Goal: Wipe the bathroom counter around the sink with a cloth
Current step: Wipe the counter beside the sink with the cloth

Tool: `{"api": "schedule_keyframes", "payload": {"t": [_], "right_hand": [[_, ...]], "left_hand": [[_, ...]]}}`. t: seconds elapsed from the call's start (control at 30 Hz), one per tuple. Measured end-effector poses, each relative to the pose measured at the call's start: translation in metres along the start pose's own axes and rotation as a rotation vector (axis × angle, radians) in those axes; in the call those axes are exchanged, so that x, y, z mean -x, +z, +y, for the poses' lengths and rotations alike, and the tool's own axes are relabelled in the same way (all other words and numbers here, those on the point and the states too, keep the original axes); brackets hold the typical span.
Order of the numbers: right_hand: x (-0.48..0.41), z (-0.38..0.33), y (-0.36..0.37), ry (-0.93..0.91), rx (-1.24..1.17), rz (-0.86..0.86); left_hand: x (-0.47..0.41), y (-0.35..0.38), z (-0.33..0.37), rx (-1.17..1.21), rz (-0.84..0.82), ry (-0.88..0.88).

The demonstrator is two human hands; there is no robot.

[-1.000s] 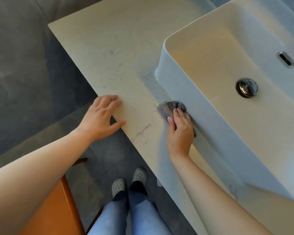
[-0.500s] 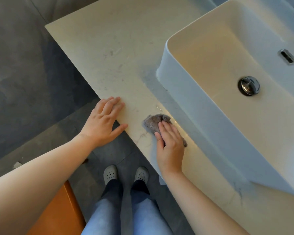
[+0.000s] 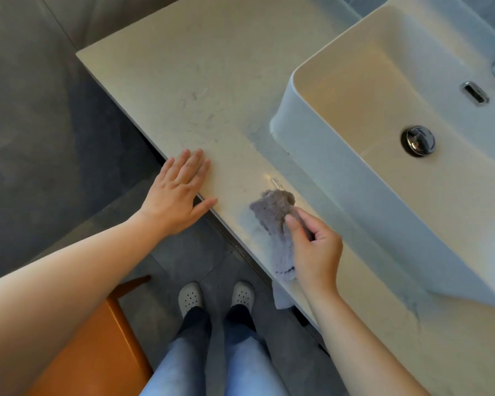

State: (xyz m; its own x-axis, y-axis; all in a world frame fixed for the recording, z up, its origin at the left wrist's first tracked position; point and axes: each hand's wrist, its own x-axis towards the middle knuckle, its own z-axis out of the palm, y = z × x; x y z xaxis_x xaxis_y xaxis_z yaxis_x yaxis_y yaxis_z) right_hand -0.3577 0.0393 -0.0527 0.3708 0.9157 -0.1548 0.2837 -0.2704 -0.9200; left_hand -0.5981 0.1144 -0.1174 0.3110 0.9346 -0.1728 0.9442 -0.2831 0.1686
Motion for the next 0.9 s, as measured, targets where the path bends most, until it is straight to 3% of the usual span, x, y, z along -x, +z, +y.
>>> {"api": "schedule_keyframes", "payload": {"t": [0.1, 0.3, 0.57, 0.9], "right_hand": [[-0.04, 0.004, -0.003, -0.146, 0.18, 0.123], [-0.076, 0.038, 0.017, -0.304, 0.5, 0.114], [-0.085, 0.042, 0.043, -0.327, 0.478, 0.184], [-0.027, 0.042, 0.054, -0.336, 0.495, 0.053]], "left_hand": [[0.001, 0.002, -0.001, 0.003, 0.006, 0.01], [0.001, 0.005, -0.003, 0.007, 0.02, 0.018], [0.0, 0.011, -0.004, 0.001, 0.022, 0.018], [0.0, 0.011, -0.005, 0.011, 0.037, 0.034]]}}
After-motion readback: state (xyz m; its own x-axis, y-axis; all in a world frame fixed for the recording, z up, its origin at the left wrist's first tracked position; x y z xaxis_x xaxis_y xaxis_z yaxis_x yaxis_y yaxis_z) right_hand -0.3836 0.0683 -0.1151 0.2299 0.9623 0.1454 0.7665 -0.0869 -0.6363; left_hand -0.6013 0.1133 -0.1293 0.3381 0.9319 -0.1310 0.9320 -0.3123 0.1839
